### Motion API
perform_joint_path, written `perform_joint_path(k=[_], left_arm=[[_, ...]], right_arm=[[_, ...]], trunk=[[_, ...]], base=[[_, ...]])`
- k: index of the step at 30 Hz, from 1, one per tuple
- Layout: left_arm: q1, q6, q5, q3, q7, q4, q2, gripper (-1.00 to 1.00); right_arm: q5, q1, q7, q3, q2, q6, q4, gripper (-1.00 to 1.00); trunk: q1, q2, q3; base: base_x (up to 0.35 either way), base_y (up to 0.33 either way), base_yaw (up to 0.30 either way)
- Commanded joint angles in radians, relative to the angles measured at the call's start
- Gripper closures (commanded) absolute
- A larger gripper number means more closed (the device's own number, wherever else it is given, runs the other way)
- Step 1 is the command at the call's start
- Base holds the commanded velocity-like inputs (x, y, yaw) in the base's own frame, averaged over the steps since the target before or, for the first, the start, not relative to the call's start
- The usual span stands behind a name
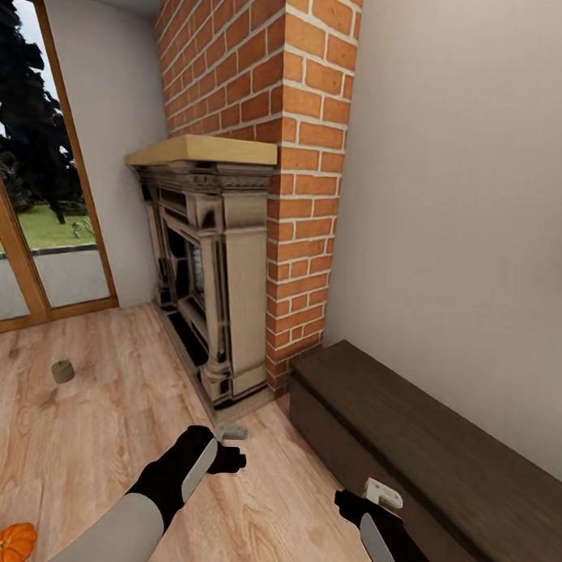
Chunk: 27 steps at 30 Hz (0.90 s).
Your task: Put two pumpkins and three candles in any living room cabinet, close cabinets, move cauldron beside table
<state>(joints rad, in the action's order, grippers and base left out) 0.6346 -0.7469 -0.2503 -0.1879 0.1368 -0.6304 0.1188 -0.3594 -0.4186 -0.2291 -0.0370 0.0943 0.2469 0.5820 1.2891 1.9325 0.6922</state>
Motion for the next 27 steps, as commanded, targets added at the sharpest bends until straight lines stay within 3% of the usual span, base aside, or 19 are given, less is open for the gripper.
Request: perform_joint_path(k=[1, 11, 27], left_arm=[[0.0, -0.003, -0.011, -0.004, 0.009, -0.001, -0.001, -1.0], [0.0, -0.003, -0.02, -0.004, 0.008, 0.0, -0.002, -1.0], [0.0, -0.005, -0.023, -0.001, 0.007, 0.004, -0.004, -1.0]], right_arm=[[-0.006, 0.0, -0.004, -0.003, 0.001, 0.005, 0.002, -1.0], [-0.008, 0.0, -0.004, -0.003, 0.0, -0.006, 0.002, -1.0], [-0.009, 0.0, -0.004, -0.004, -0.001, -0.009, 0.002, -1.0]], trunk=[[0.0, 0.0, 0.001], [0.0, 0.0, 0.001], [0.0, 0.0, 0.001]], base=[[0.282, 0.194, 0.0], [0.155, 0.278, -0.011], [0.003, 0.327, -0.27]])
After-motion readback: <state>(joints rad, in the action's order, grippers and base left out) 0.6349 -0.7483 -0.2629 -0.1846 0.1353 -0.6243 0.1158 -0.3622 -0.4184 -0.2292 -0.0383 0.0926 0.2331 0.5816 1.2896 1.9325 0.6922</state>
